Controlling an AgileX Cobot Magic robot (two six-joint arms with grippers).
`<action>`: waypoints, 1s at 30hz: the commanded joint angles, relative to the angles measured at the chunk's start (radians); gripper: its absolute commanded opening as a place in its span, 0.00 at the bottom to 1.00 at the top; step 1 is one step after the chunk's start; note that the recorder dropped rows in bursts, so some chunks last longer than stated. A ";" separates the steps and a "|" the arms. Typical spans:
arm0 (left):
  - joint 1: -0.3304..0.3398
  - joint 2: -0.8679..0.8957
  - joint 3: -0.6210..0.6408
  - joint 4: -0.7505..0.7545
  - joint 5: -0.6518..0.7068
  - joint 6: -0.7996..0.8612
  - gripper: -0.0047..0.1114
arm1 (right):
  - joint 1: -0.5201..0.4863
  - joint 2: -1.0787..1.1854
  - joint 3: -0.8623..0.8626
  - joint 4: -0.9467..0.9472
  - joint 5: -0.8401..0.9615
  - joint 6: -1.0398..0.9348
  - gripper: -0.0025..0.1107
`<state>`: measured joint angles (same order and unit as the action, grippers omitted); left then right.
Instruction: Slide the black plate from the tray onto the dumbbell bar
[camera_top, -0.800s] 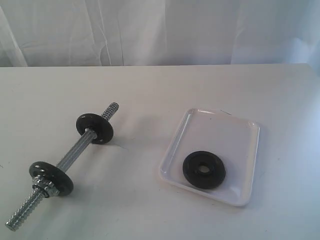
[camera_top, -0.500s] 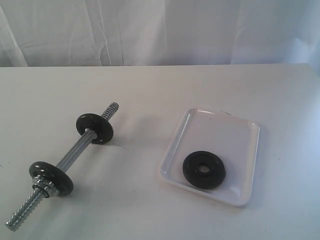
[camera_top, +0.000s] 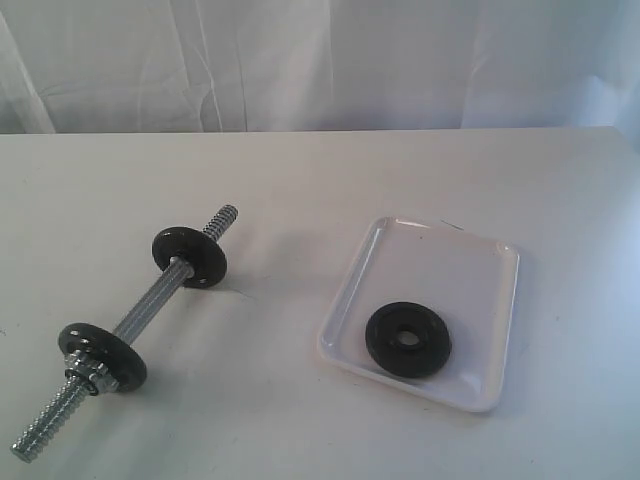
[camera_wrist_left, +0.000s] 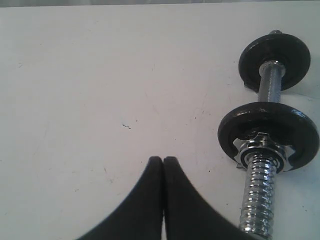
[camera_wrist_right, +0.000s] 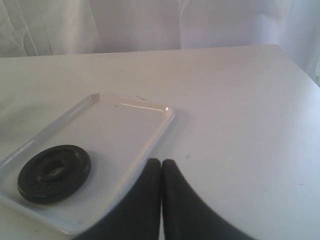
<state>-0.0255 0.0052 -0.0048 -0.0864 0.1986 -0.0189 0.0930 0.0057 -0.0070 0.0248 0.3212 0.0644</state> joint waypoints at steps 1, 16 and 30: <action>0.004 -0.005 0.005 0.023 -0.004 -0.001 0.04 | 0.004 -0.006 0.007 0.004 -0.009 0.000 0.02; 0.004 -0.005 0.005 0.035 -0.004 -0.001 0.04 | 0.004 -0.006 0.007 0.004 -0.011 0.000 0.02; 0.004 -0.005 0.005 0.035 -0.098 -0.001 0.04 | 0.004 -0.006 0.007 0.004 -0.014 0.000 0.02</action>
<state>-0.0255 0.0052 -0.0048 -0.0532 0.1698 -0.0189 0.0930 0.0057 -0.0070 0.0248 0.3194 0.0644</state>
